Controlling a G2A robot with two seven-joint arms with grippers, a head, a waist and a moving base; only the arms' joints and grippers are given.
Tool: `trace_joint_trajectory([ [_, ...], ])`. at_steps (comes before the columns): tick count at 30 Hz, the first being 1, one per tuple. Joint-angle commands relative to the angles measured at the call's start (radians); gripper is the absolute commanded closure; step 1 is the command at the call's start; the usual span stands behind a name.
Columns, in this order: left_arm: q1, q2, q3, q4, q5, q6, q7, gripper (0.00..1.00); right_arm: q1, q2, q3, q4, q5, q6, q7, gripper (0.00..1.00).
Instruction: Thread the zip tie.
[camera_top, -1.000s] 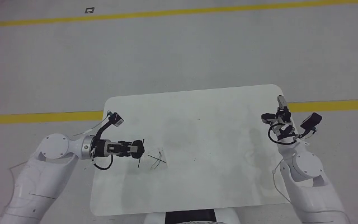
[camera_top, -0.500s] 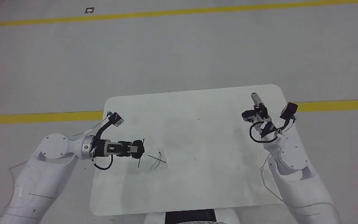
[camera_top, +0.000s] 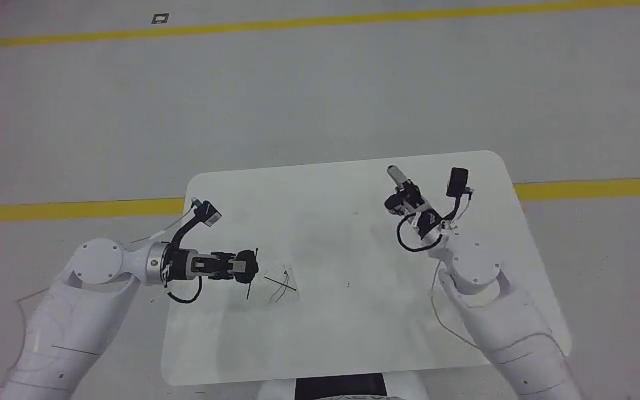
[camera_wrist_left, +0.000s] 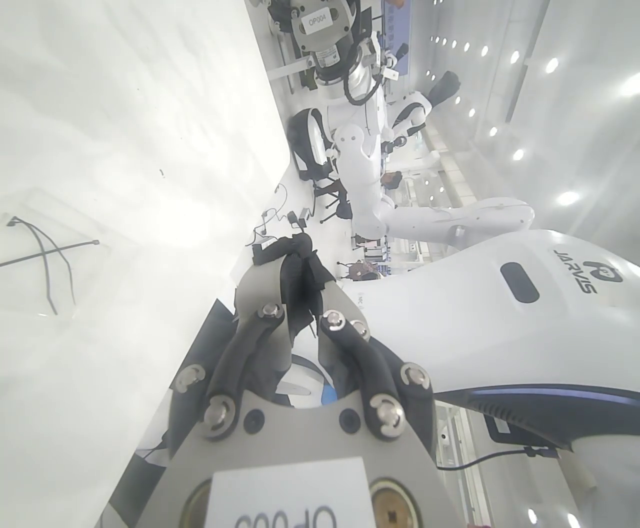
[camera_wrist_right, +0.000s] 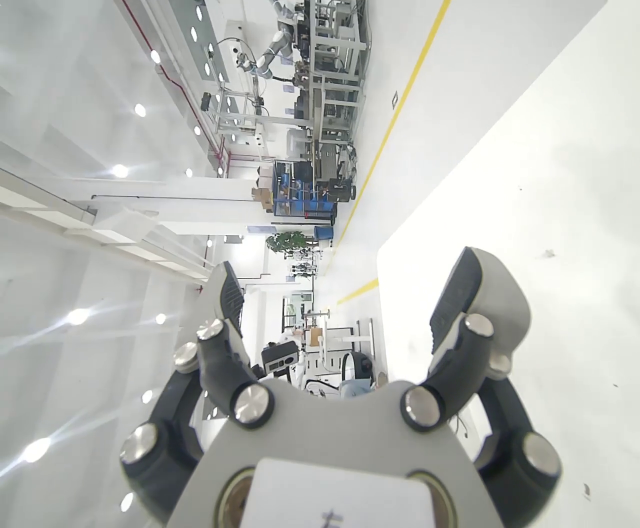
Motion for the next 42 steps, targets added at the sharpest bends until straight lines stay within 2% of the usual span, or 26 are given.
trace_joint_trajectory([
  [1,0.0,0.0,0.0,0.0,0.0,0.0,0.0,1.0,0.0,0.0,0.0,0.0,0.0,0.0,0.0,0.0],
  [7,0.0,0.0,0.0,0.0,0.0,0.0,0.0,1.0,0.01,-0.001,-0.018,-0.004,-0.017,-0.003,0.026,0.0],
  [10,0.0,0.0,0.0,0.0,0.0,0.0,0.0,1.0,0.061,-0.007,-0.065,0.014,-0.034,0.001,0.097,0.0],
  [15,0.0,0.0,0.0,0.0,0.0,0.0,0.0,1.0,0.185,-0.031,-0.185,0.064,-0.028,0.006,0.215,0.0],
  [17,0.0,0.0,0.0,0.0,0.0,0.0,0.0,1.0,0.223,-0.041,-0.222,0.095,-0.022,0.003,0.223,0.0],
  [20,0.0,0.0,0.0,0.0,0.0,0.0,0.0,1.0,0.271,-0.056,-0.275,0.147,-0.013,-0.036,0.265,0.0],
  [29,0.0,0.0,0.001,-0.001,0.001,0.0,0.005,1.0,0.275,-0.058,-0.281,0.155,-0.018,-0.047,0.268,0.0],
  [33,-0.006,-0.003,0.023,-0.028,-0.002,0.0,0.0,1.0,0.275,-0.058,-0.281,0.155,-0.018,-0.047,0.268,0.0],
  [42,-0.041,0.003,0.077,-0.009,0.018,0.0,0.0,1.0,0.275,-0.058,-0.281,0.155,-0.018,-0.047,0.268,0.0],
])
